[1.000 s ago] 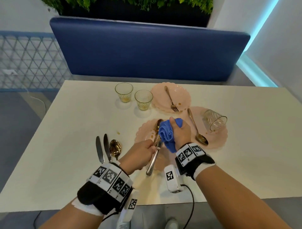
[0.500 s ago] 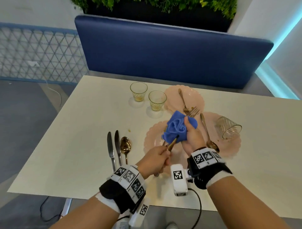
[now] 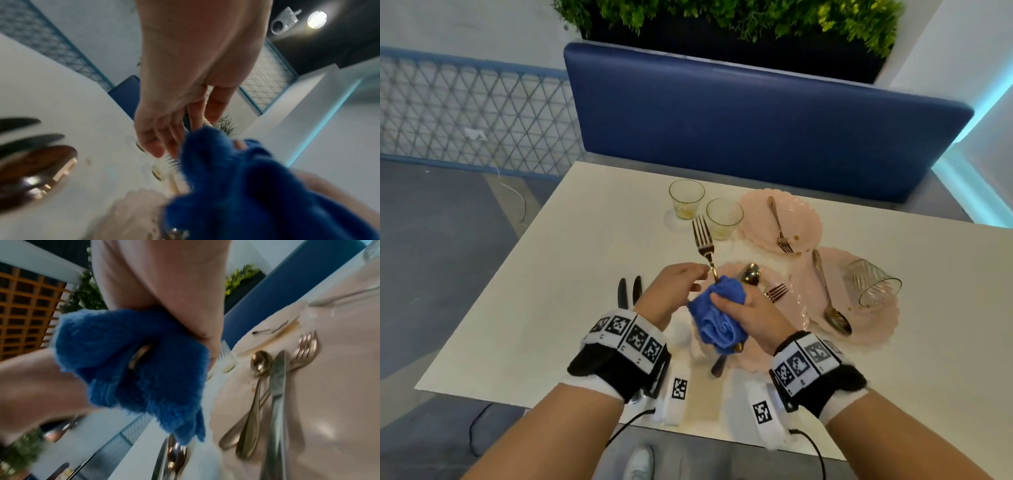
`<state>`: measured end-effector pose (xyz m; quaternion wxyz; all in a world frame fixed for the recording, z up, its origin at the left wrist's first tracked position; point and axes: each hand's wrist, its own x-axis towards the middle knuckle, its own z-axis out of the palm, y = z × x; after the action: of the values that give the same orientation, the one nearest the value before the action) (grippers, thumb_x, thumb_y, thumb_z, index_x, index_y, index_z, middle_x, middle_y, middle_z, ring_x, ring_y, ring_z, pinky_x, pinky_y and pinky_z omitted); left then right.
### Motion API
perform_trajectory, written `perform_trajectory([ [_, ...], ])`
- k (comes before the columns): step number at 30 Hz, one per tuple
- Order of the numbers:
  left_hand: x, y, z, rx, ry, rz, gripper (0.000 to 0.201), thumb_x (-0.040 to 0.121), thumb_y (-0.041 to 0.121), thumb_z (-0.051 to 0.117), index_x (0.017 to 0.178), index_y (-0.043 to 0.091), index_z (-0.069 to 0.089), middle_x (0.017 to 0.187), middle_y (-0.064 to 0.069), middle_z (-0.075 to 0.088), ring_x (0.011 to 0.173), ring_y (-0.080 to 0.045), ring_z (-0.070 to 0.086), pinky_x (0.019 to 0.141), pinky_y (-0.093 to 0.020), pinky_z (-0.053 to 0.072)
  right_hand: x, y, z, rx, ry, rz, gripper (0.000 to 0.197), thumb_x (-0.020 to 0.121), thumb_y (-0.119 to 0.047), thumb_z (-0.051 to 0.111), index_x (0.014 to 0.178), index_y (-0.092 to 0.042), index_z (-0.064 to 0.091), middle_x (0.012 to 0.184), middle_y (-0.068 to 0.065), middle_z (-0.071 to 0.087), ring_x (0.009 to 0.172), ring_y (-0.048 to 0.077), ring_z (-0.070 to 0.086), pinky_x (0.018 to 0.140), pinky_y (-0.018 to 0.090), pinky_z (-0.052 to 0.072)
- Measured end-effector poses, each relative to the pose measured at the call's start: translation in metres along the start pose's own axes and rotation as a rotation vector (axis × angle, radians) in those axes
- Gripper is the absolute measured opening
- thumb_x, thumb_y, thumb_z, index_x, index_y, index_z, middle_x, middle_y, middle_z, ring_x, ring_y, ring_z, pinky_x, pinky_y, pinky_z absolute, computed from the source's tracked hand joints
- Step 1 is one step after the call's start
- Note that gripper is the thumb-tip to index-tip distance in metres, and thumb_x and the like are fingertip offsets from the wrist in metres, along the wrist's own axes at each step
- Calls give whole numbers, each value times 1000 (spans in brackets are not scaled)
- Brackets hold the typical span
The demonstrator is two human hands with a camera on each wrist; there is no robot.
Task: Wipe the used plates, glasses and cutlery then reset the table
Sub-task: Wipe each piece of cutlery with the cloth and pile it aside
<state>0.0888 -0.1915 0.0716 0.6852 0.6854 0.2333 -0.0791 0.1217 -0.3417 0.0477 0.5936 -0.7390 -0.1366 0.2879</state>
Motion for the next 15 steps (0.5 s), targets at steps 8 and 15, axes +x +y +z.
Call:
perform_trajectory([
  [8,-4,-48,-12,-389,321,-88,26,96,8,45,75,8,59,67,-7,55,59,-15,49,58,-25,44,0,5,26,-208,-249,63,9,87,-16,66,83,-24,65,81,-7,66,70,-4,62,73,13,49],
  [15,-2,-87,-88,-8,458,-83,14,90,10,58,80,5,65,67,-9,63,61,-21,58,67,-33,55,5,2,-15,31,-82,139,5,89,-17,60,87,-18,65,82,-4,69,82,11,64,80,24,51],
])
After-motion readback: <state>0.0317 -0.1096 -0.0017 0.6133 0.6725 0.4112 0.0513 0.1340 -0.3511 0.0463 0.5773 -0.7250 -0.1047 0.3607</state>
